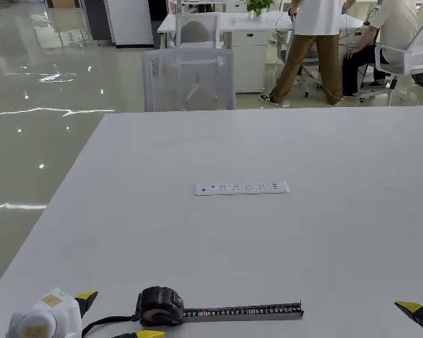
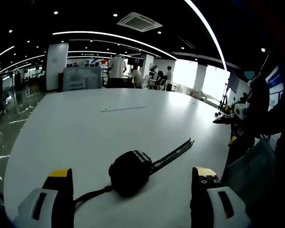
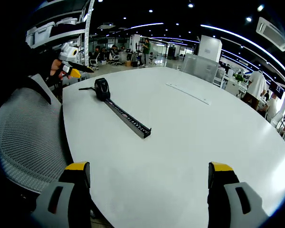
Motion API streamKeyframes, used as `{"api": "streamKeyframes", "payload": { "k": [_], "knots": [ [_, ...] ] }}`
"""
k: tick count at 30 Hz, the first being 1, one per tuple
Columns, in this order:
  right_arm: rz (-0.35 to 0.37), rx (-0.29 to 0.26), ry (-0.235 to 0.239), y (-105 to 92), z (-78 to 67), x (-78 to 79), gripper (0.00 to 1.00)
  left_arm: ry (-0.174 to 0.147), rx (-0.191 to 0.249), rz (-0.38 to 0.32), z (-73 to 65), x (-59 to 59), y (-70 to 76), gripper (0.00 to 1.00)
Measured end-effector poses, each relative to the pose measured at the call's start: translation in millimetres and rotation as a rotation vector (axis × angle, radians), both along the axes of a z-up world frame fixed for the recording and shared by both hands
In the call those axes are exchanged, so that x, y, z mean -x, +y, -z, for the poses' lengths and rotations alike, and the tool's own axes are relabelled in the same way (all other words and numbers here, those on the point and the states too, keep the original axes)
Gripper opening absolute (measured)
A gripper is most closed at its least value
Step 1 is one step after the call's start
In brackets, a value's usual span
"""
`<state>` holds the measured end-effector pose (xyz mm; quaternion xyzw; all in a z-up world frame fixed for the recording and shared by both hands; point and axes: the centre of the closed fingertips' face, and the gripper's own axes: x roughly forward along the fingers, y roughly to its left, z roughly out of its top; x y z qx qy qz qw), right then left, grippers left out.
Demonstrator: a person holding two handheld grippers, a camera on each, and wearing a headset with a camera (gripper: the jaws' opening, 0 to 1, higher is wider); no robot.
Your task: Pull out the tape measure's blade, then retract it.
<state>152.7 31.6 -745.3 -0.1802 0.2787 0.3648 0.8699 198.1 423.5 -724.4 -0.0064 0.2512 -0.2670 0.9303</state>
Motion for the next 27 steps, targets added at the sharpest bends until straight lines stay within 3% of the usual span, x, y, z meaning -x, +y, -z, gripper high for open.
{"api": "streamKeyframes", "payload": {
  "k": [2, 4, 9, 11, 15, 17, 21, 27],
  "knots": [
    [-0.015, 0.01, 0.0, 2.0, 0.2, -3.8, 1.0, -0.008, -0.004, -0.026, 1.4, -3.1, -2.5, 1.0],
    [-0.027, 0.014, 0.004, 3.2, 1.3, -7.5, 1.0, 0.015, 0.011, -0.067, 4.4, -6.0, -4.9, 1.0],
    [-0.08, 0.04, 0.023, 12.4, 5.2, -14.0, 1.0, -0.01, -0.003, -0.091, 9.5, -13.5, -16.5, 1.0],
    [-0.104, 0.05, 0.025, 17.4, 4.9, -18.8, 1.0, -0.043, -0.044, -0.103, 13.5, -17.1, -17.3, 1.0],
    [-0.145, 0.062, 0.023, 27.6, 3.3, -28.4, 1.0, -0.041, -0.038, -0.141, 22.1, -18.9, -19.6, 1.0],
    [-0.157, 0.062, 0.025, 32.7, 2.2, -35.1, 1.0, -0.037, -0.008, -0.156, 23.7, -20.2, -21.8, 1.0],
    [-0.207, 0.069, 0.026, 44.3, -0.8, -43.6, 0.99, -0.078, -0.04, -0.17, 22.0, -22.4, -24.6, 1.0],
    [-0.279, 0.107, 0.048, 52.0, 0.8, -53.4, 0.95, -0.063, -0.049, -0.197, 32.6, -25.0, -29.6, 1.0]
  ]
}}
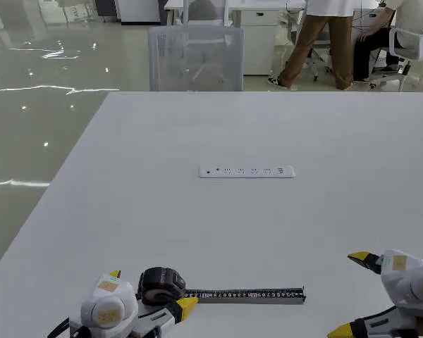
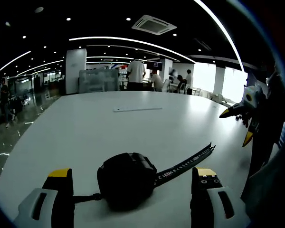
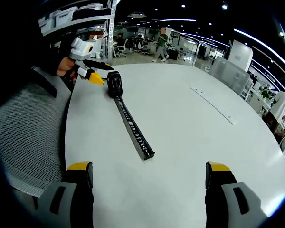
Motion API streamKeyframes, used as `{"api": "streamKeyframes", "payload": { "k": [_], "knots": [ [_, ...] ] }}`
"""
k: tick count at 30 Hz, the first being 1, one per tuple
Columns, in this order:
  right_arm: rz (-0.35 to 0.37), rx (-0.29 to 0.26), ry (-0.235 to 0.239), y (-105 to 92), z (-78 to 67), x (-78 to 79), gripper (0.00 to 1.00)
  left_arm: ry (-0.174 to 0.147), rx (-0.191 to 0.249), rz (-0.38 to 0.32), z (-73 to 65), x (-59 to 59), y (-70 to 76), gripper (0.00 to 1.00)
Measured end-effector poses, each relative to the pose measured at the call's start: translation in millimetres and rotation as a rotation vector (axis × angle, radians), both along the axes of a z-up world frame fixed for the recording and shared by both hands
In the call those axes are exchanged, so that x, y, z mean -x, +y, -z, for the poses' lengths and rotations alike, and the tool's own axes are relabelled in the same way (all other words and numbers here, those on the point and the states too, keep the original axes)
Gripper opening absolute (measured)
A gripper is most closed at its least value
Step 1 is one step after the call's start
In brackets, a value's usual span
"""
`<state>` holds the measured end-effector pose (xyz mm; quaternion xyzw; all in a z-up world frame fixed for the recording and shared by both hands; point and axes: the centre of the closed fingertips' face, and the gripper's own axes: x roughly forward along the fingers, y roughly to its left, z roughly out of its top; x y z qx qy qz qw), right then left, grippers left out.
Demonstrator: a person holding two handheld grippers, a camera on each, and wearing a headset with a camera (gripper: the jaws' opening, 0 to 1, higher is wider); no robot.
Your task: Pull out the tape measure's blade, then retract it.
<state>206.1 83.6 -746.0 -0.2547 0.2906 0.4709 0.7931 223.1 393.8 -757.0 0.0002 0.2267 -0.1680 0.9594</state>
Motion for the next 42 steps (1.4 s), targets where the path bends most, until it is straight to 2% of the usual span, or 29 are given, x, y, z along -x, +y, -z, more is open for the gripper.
{"api": "streamKeyframes", "payload": {
  "k": [4, 7, 10, 11, 14, 18, 20, 23, 26, 31, 38, 42],
  "knots": [
    [-0.045, 0.032, 0.02, 4.7, 2.3, -8.1, 0.94, 0.002, 0.003, -0.015, 5.7, -1.9, -4.0, 1.0],
    [-0.085, 0.065, 0.039, 8.4, 8.6, -11.3, 0.91, 0.018, 0.022, -0.035, 12.2, -3.9, -5.2, 1.0],
    [-0.128, 0.083, 0.051, 15.8, 13.8, -14.0, 0.86, 0.005, 0.049, -0.061, 13.7, -7.4, -5.8, 1.0],
    [-0.145, 0.089, 0.068, 18.9, 17.7, -14.4, 0.85, 0.006, 0.053, -0.067, 15.3, -7.7, -6.4, 0.99],
    [-0.18, 0.115, 0.097, 24.8, 28.0, -17.0, 0.79, 0.015, 0.054, -0.072, 21.8, -9.1, -8.4, 1.0],
    [-0.235, 0.139, 0.128, 35.0, 38.3, -19.0, 0.7, 0.004, 0.044, -0.079, 23.7, -11.5, -6.8, 1.0],
    [-0.285, 0.174, 0.142, 37.6, 44.8, -18.8, 0.64, -0.005, 0.046, -0.082, 22.5, -12.6, -5.9, 1.0],
    [-0.348, 0.24, 0.157, 36.8, 55.2, -19.6, 0.57, -0.023, 0.027, -0.091, 21.1, -15.3, 0.2, 1.0],
    [-0.373, 0.261, 0.173, 39.5, 61.9, -21.3, 0.48, -0.02, 0.04, -0.112, 22.2, -17.0, 6.9, 1.0],
    [-0.397, 0.282, 0.213, 41.1, 68.5, -20.1, 0.33, -0.026, 0.044, -0.114, 22.3, -17.7, 7.1, 1.0],
    [-0.408, 0.31, 0.228, 37.7, 72.8, -23.2, 0.22, -0.018, 0.039, -0.112, 25.1, -16.7, 7.6, 0.99],
    [-0.401, 0.316, 0.242, 36.1, 75.9, -21.4, 0.2, -0.019, 0.034, -0.109, 25.0, -16.3, 7.5, 0.99]
  ]
}}
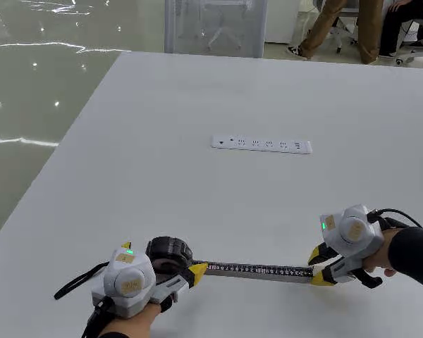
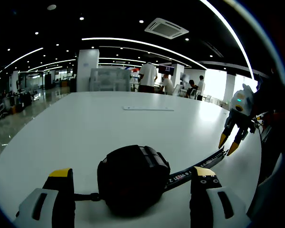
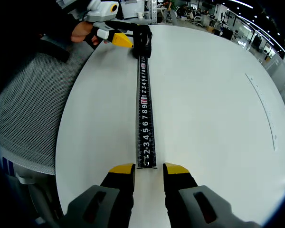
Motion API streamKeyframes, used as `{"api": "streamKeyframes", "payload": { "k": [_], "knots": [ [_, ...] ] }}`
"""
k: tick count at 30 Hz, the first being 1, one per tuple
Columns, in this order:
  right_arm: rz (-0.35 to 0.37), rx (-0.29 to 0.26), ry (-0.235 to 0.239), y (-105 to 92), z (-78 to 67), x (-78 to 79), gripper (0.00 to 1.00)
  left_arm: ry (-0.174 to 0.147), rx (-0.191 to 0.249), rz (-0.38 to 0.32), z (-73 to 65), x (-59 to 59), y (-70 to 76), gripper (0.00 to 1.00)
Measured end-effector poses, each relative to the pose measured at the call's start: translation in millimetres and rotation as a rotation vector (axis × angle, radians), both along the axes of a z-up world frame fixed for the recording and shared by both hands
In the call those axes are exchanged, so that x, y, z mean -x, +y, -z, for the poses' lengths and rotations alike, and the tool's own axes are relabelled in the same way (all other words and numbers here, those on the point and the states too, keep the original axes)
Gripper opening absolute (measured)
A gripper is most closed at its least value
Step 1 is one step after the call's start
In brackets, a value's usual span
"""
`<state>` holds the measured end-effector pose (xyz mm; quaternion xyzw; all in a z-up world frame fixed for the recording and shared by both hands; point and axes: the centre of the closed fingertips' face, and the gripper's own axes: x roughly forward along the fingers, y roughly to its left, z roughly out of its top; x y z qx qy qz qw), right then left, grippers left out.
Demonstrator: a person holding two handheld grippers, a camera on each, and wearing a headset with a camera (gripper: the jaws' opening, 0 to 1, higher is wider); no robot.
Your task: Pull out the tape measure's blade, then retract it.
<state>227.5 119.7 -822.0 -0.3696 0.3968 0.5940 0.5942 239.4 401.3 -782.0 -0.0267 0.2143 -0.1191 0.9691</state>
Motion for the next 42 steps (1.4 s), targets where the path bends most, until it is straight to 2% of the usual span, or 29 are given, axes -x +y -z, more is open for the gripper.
{"api": "streamKeyframes", "payload": {
  "k": [9, 16, 17, 18, 19, 20, 23, 25, 27, 32, 33, 34, 37, 40, 42],
  "knots": [
    [-0.018, 0.01, -0.008, 3.1, 4.2, 1.1, 0.13, 0.015, 0.001, -0.009, 2.5, 1.4, 1.5, 0.97],
    [0.017, 0.01, -0.002, 2.0, 3.9, 0.6, 0.13, 0.019, 0.009, 0.001, 2.4, 2.6, -3.1, 0.94],
    [0.06, 0.03, 0.003, 1.2, 4.2, 0.3, 0.13, 0.019, 0.011, -0.006, 1.6, 2.3, -3.1, 0.94],
    [0.041, 0.041, -0.014, 2.5, 4.4, 0.6, 0.13, 0.02, 0.019, -0.012, 0.7, 1.8, -3.3, 0.94],
    [-0.045, 0.072, -0.052, 2.5, 4.1, 1.2, 0.12, 0.026, 0.03, -0.016, 0.3, 0.1, -3.4, 0.94],
    [-0.01, 0.08, -0.034, 3.8, 5.5, 3.4, 0.12, 0.028, 0.032, -0.021, 0.1, -1.2, -3.1, 0.93],
    [-0.018, 0.098, -0.033, 5.0, 4.9, 2.3, 0.12, 0.037, 0.041, -0.039, -1.1, -6.2, -1.0, 0.89],
    [0.029, 0.105, -0.02, 3.0, 6.3, 0.9, 0.12, 0.047, 0.054, -0.048, -1.0, -8.6, -0.9, 0.86],
    [0.018, 0.119, -0.03, 4.2, 5.7, 2.0, 0.12, 0.07, 0.074, -0.053, 1.5, -10.1, -2.9, 0.82],
    [0.034, 0.146, -0.037, 3.5, 6.6, 1.3, 0.12, 0.097, 0.09, -0.059, 2.7, -12.9, -9.3, 0.77],
    [0.034, 0.146, -0.037, 3.4, 6.5, 1.0, 0.12, 0.096, 0.078, -0.054, 2.1, -12.8, -10.0, 0.77],
    [0.04, 0.145, -0.034, 3.3, 5.9, 1.3, 0.12, 0.075, 0.015, -0.035, 0.2, -14.1, -7.9, 0.75],
    [0.051, 0.146, -0.034, 3.1, 6.4, 0.7, 0.12, 0.087, 0.05, -0.046, -0.8, -14.7, -10.0, 0.74],
    [0.07, 0.138, -0.029, 3.0, 6.1, 0.4, 0.12, 0.092, 0.052, -0.055, -0.9, -16.2, -9.1, 0.73],
    [0.064, 0.132, -0.031, 2.6, 6.3, 0.5, 0.12, 0.101, 0.048, -0.074, 0.2, -16.8, -5.6, 0.7]
  ]
}}
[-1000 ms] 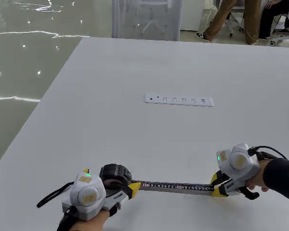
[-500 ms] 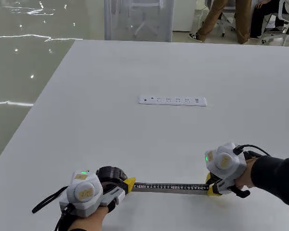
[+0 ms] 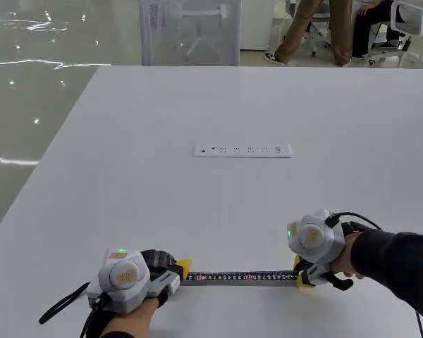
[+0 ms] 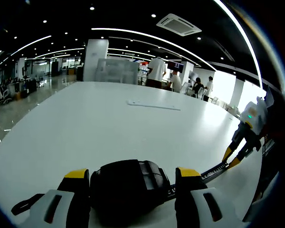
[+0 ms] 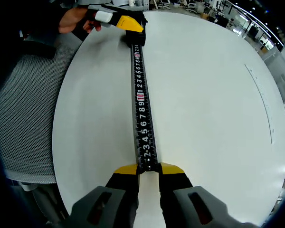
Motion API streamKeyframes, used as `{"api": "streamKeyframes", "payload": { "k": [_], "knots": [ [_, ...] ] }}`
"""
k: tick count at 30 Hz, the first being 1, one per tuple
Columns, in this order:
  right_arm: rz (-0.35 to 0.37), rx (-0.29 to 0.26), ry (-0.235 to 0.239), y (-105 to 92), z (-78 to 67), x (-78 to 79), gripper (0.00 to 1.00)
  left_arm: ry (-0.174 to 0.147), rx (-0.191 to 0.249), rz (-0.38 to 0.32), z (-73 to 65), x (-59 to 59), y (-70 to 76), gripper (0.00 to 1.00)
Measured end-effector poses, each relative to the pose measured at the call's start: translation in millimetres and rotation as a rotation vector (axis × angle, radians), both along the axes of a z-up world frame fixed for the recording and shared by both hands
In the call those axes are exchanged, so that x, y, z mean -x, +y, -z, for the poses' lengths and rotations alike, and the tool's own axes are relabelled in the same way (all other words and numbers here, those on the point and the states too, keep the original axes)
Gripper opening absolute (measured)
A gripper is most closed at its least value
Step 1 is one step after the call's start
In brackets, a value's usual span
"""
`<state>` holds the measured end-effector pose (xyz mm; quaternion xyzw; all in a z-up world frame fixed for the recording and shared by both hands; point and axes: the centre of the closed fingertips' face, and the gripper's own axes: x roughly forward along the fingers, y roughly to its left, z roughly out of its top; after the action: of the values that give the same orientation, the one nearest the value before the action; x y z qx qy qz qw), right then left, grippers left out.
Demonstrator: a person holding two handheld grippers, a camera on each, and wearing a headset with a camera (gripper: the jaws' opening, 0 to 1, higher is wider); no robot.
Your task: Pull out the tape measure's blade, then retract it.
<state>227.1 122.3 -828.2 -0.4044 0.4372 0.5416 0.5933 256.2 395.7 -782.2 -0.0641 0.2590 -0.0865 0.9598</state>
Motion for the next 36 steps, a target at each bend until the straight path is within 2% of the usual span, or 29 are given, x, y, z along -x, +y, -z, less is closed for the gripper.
{"api": "streamKeyframes", "payload": {
  "k": [6, 11, 13, 16, 21, 23, 36],
  "knots": [
    [0.017, -0.002, 0.011, 0.6, 0.5, -1.6, 0.11, 0.026, 0.003, -0.029, 1.5, -2.0, 2.7, 0.65],
    [0.035, -0.005, 0.011, 0.4, 0.4, -1.3, 0.11, 0.049, -0.05, -0.017, 4.7, 0.1, 1.4, 0.65],
    [0.048, -0.019, 0.01, 0.3, -0.4, -0.9, 0.11, 0.05, -0.089, 0.0, 6.5, 1.8, 0.6, 0.65],
    [0.054, -0.021, 0.009, 0.5, 0.0, -1.0, 0.11, 0.047, -0.112, 0.012, 8.4, 2.1, 0.5, 0.65],
    [0.057, -0.018, 0.01, 0.6, 0.1, -0.8, 0.11, 0.057, -0.117, 0.019, 7.5, 1.3, 1.8, 0.63],
    [0.055, -0.017, 0.01, 1.2, -0.2, -0.6, 0.11, 0.073, -0.117, 0.022, 8.2, 0.5, 2.2, 0.63],
    [0.079, -0.026, 0.009, 3.0, -0.3, -1.2, 0.12, 0.085, -0.114, 0.027, 9.3, 0.8, 2.5, 0.63]
  ]
}}
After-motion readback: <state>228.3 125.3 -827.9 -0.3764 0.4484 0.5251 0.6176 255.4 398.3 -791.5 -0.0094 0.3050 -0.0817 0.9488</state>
